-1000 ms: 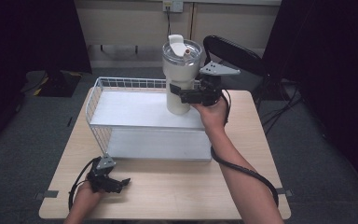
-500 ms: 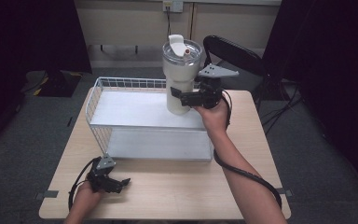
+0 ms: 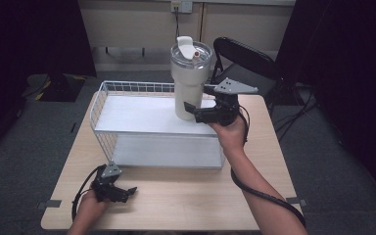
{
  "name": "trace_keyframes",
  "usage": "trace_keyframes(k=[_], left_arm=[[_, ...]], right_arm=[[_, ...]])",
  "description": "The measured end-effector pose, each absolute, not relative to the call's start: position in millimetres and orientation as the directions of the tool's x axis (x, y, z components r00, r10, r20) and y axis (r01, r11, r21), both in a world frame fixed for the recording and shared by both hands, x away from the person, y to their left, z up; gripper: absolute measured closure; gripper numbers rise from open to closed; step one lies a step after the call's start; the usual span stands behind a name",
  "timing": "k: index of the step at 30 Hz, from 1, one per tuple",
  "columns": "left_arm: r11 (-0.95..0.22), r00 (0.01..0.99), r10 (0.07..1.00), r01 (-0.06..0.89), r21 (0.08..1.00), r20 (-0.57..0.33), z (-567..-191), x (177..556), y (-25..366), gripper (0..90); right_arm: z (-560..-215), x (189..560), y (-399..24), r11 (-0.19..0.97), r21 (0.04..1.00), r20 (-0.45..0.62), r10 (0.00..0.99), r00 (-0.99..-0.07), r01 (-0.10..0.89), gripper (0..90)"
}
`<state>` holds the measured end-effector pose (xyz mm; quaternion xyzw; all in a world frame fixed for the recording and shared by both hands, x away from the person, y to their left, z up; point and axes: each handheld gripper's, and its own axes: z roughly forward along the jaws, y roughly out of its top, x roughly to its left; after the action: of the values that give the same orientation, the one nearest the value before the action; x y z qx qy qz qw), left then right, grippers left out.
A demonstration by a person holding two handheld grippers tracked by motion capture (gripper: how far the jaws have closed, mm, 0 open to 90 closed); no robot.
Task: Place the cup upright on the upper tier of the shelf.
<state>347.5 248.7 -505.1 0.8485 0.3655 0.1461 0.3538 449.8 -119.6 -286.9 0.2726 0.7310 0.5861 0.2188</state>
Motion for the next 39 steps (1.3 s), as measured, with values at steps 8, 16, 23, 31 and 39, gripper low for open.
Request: trace_keyframes(k=[8, 16, 23, 31, 39], left_arm=[[-0.482, 0.690, 0.724, 0.517, 0.707, -0.011, -505.1, 347.5, 248.7, 0.0], [-0.479, 0.689, 0.724, 0.519, 0.708, -0.015, -505.2, 347.4, 248.5, 0.0], [-0.491, 0.694, 0.720, 0.517, 0.701, -0.008, -504.9, 347.7, 249.1, 0.0], [-0.491, 0.694, 0.720, 0.517, 0.701, -0.007, -504.9, 347.7, 249.1, 0.0], [-0.490, 0.693, 0.721, 0.517, 0.702, -0.008, -504.9, 347.6, 249.0, 0.0]], right_arm=[[-287.4, 431.8, -128.3, 0.198, 0.971, -0.017, 0.614, -0.789, 0.133, 9.0], [-293.5, 415.7, -133.6, 0.204, 0.971, -0.015, 0.569, -0.822, 0.123, 9.2], [-302.1, 402.8, -138.7, 0.226, 0.967, -0.020, 0.530, -0.848, 0.118, 9.3], [-315.3, 390.0, -148.5, 0.232, 0.965, -0.014, 0.509, -0.860, 0.122, 9.7], [-330.6, 376.2, -154.7, 0.270, 0.955, -0.025, 0.474, -0.880, 0.119, 9.8]])
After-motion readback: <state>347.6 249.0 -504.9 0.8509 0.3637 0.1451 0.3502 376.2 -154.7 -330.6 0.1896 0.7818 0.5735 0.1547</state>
